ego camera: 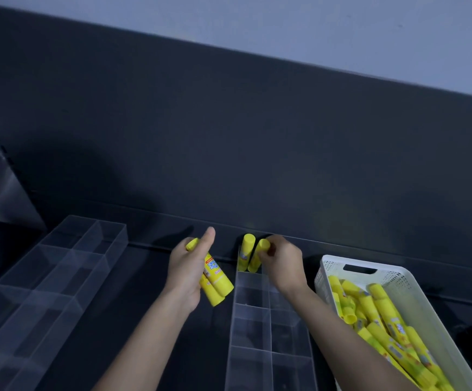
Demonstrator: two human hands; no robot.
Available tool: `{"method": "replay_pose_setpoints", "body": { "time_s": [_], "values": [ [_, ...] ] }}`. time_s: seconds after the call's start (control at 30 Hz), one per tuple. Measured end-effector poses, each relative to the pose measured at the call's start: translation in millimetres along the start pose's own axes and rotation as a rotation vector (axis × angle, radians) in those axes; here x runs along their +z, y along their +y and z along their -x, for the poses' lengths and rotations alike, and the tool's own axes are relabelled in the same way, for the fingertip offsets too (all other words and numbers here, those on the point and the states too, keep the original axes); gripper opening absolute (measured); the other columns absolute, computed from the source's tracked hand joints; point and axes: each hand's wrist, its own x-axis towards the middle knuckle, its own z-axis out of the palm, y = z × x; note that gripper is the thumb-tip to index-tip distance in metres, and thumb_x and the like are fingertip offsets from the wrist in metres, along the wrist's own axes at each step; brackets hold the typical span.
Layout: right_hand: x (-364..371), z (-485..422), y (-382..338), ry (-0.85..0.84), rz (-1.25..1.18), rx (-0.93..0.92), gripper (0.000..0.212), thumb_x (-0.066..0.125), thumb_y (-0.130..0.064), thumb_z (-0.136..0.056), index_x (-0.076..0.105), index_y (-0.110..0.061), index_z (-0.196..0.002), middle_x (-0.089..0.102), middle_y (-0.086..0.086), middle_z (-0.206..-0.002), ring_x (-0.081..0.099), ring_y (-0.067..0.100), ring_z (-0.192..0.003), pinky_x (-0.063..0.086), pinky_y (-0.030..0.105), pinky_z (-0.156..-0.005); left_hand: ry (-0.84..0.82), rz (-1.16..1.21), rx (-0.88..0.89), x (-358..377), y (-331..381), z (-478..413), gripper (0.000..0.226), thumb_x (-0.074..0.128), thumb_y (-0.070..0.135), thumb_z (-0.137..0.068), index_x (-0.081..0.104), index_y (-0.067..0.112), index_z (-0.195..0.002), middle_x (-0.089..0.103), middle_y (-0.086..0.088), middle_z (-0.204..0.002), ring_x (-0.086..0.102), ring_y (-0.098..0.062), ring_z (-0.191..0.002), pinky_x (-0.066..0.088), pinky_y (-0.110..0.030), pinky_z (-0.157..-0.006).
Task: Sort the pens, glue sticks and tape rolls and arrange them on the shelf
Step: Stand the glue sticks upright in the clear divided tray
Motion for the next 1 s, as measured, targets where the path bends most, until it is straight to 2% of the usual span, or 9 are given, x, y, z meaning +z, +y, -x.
{"method": "replay_pose_setpoints", "body": {
  "time_s": [0.13, 0.23, 0.43, 0.53, 0.63, 0.73, 0.77, 0.9, 1.0],
  "values": [
    [-6.2, 3.7, -5.8, 0.017, -0.014, -0.035, 0.007, 0.061, -0.014, -0.086, 0.063, -0.008, -0.084, 0.066, 0.005, -0.079, 0.06, 0.021, -0.074, 0.047, 0.031, -0.066, -0.008, 0.001, 0.008, 4.4, -0.1, 1.8, 0.044, 0.07, 0.043, -0.083, 0.039, 0.018, -0.064, 0.04, 0.012, -0.048, 0.042, -0.01, -0.052, 0.039, -0.027, -0.054],
    [-20.0, 19.4, -16.3, 0.038, -0.183, -0.055, 0.009, 0.067, -0.019, -0.083, 0.065, -0.017, -0.074, 0.066, -0.005, -0.071, 0.06, 0.01, -0.07, 0.047, 0.024, -0.065, -0.034, -0.001, 0.034, 10.8, 3.8, 6.8, 0.044, 0.069, 0.044, -0.084, 0.039, 0.019, -0.064, 0.04, 0.013, -0.047, 0.042, -0.008, -0.049, 0.039, -0.027, -0.054],
    [-38.2, 55.2, -33.1, -0.401, -0.489, -0.036, 0.021, 0.076, -0.037, -0.074, 0.065, -0.019, -0.076, 0.066, 0.002, -0.073, 0.059, 0.012, -0.068, 0.051, 0.037, -0.067, -0.123, 0.016, 0.107, 35.7, 9.6, 24.5, 0.046, 0.067, 0.037, -0.087, 0.034, 0.019, -0.06, 0.035, 0.011, -0.048, 0.039, -0.005, -0.042, 0.037, -0.021, -0.043],
    [-48.1, 61.3, -29.6, -0.335, -0.439, -0.06, 0.014, 0.076, -0.025, -0.075, 0.064, -0.018, -0.078, 0.07, 0.007, -0.078, 0.061, 0.015, -0.069, 0.053, 0.039, -0.07, -0.195, 0.009, 0.124, 45.6, 7.1, 34.2, 0.038, 0.066, 0.037, -0.088, 0.042, 0.015, -0.067, 0.051, 0.012, -0.045, 0.054, -0.004, -0.042, 0.043, -0.017, -0.043],
    [-64.7, 61.3, -20.5, -0.193, -0.543, 0.005, 0.009, 0.072, -0.012, -0.077, 0.064, -0.013, -0.081, 0.068, 0.003, -0.07, 0.062, 0.016, -0.063, 0.056, 0.041, -0.068, -0.294, 0.034, 0.055, 49.7, 6.5, 38.1, 0.033, 0.064, 0.043, -0.088, 0.048, 0.014, -0.085, 0.069, 0.0, -0.072, 0.068, -0.018, -0.07, 0.055, -0.035, -0.065],
    [-87.6, 52.8, -9.5, -0.014, -0.684, 0.092, 0.009, 0.072, -0.004, -0.078, 0.066, -0.007, -0.083, 0.062, -0.001, -0.061, 0.057, 0.012, -0.056, 0.052, 0.026, -0.055, -0.241, 0.063, 0.04, 48.9, 8.5, 37.4, 0.007, 0.052, 0.014, -0.091, 0.054, 0.016, -0.098, 0.054, -0.005, -0.078, 0.054, -0.016, -0.068, 0.046, -0.034, -0.07],
    [-94.2, 48.9, -6.4, 0.031, -0.675, 0.113, 0.01, 0.073, -0.004, -0.078, 0.066, -0.009, -0.084, 0.061, 0.0, -0.062, 0.056, 0.012, -0.056, 0.05, 0.026, -0.054, -0.223, 0.047, 0.043, 47.6, 7.6, 35.9, 0.021, 0.048, 0.002, -0.091, 0.055, 0.015, -0.105, 0.051, -0.005, -0.082, 0.052, -0.015, -0.069, 0.046, -0.035, -0.074],
    [-99.4, 32.8, 5.8, 0.153, -0.439, 0.12, 0.018, 0.075, -0.01, -0.075, 0.063, -0.016, -0.087, 0.063, 0.002, -0.07, 0.061, 0.02, -0.062, 0.053, 0.035, -0.062, -0.228, -0.042, 0.062, 42.5, 6.5, 35.5, 0.031, 0.052, -0.009, -0.091, 0.054, 0.014, -0.111, 0.052, -0.004, -0.095, 0.057, -0.016, -0.079, 0.049, -0.043, -0.088],
    [-87.1, 25.6, 10.7, 0.126, -0.179, 0.053, 0.02, 0.072, -0.011, -0.075, 0.059, -0.019, -0.088, 0.062, -0.006, -0.07, 0.061, 0.016, -0.068, 0.046, 0.018, -0.06, -0.24, -0.035, 0.088, 38.7, 6.1, 36.9, 0.025, 0.06, -0.007, -0.088, 0.057, 0.011, -0.106, 0.057, -0.006, -0.092, 0.061, -0.018, -0.078, 0.053, -0.048, -0.085]
  ]
}}
